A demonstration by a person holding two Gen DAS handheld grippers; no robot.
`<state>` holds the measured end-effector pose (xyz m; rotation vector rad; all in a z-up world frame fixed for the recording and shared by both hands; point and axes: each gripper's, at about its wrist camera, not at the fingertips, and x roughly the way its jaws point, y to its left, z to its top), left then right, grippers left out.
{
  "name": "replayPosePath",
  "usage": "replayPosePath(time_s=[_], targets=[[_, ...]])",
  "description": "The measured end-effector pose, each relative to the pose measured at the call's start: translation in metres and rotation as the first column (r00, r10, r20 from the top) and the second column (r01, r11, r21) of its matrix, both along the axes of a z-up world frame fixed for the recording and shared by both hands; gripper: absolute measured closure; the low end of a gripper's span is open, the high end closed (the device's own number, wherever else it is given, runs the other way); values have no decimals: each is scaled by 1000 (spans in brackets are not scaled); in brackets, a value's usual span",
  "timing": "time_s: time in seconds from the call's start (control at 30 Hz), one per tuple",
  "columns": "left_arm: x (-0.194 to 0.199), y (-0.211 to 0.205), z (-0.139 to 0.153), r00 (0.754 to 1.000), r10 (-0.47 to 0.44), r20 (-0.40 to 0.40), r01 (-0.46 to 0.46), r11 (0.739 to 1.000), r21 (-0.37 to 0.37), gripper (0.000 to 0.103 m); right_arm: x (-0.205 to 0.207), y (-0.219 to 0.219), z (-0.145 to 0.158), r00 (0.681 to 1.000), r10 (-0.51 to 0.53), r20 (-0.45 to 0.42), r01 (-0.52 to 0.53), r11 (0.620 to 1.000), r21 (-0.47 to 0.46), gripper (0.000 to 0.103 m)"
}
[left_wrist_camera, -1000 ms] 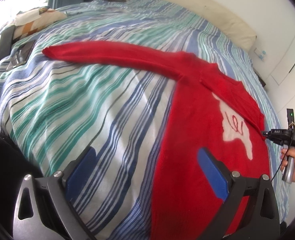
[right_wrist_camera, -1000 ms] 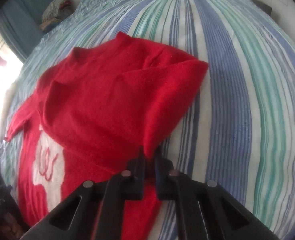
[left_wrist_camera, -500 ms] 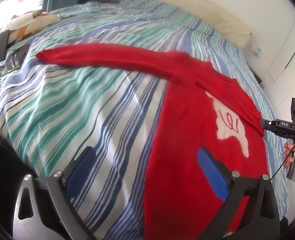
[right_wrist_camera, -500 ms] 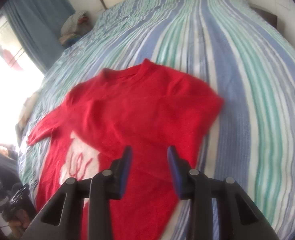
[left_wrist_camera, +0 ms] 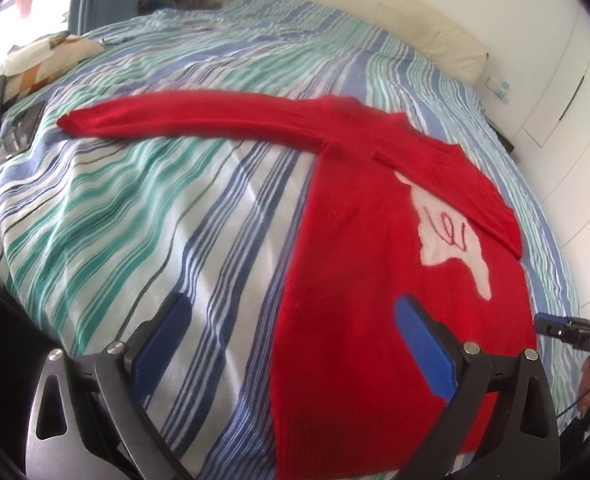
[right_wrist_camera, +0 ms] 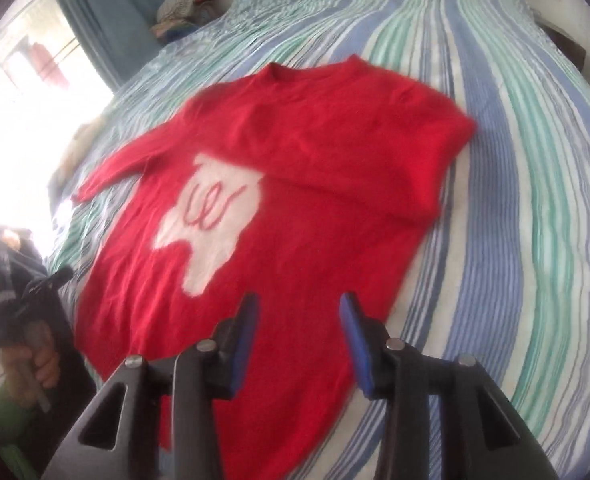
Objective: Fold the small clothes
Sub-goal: 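Move the left gripper to the other sleeve cuff and grasp it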
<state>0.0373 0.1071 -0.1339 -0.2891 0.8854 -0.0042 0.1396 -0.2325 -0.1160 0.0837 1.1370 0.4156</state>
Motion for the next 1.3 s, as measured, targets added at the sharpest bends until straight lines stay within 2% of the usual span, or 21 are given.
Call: replayPosePath(time_s=[0.07,0.13,0.23,0.3,0.37,0.43,0.5,0.6,0.7,1.1,1.17,1.3], targets=[[-1,-12,-3,998,-55,-15,55,998,40,1,-34,9,-21,998,39,-52,-40,999,-14,61],[-1,-27,-10,991,-121,-53,125,989,80,1,-69,17,-48,993,65,-103,-74,993,-88,61],[-2,-49,-23,971,-204,-121,219,968,121,1,-108,18,-48,998,49,-40,-54,987,-151,57],[-6,-61,-23,964,-240,-116,255,957,141,1,-124,15,-37,1000,4,-1,-4,991,-134,57],[-9,-70,-21,957,-272,-102,285,947,152,1,-139,15,-23,995,-48,83,57,992,-114,54],[-11,-77,-24,950,-290,-115,307,934,182,1,-150,19,-12,981,-99,167,117,989,-96,44],[-10,-81,-33,940,-303,-155,331,920,211,1,-161,26,-9,959,-136,247,161,983,-84,40],[-11,-85,-43,930,-318,-187,358,899,253,0,-168,33,-22,943,-175,282,206,975,-87,39],[-12,-85,-42,930,-317,-185,357,900,251,0,-166,33,-34,956,-171,240,197,976,-89,39],[-17,-80,-32,928,-315,-200,356,909,218,1,-176,34,-26,937,-170,305,204,975,-85,39],[-16,-74,-24,927,-320,-196,356,915,191,1,-175,35,-27,939,-164,302,198,976,-87,39],[-1,-43,7,942,-311,-130,327,935,134,1,-173,36,-24,935,-158,318,196,976,-91,39]])
